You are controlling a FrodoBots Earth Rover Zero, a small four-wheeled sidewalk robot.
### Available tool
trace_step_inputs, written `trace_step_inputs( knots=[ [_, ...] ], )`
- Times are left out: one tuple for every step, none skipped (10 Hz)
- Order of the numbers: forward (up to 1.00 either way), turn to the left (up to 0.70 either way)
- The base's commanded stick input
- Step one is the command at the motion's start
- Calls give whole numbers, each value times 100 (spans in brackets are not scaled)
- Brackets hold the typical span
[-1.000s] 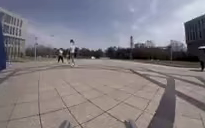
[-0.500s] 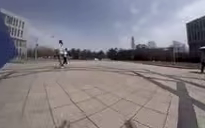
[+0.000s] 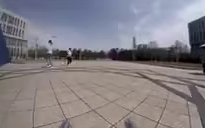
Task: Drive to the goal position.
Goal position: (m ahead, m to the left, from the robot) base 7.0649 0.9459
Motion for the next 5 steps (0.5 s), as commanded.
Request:
trace_step_inputs(
  knots=[
    [85, 0],
    [85, 0],
    [85, 0],
    [85, 0],
    [85, 0]
  ],
)
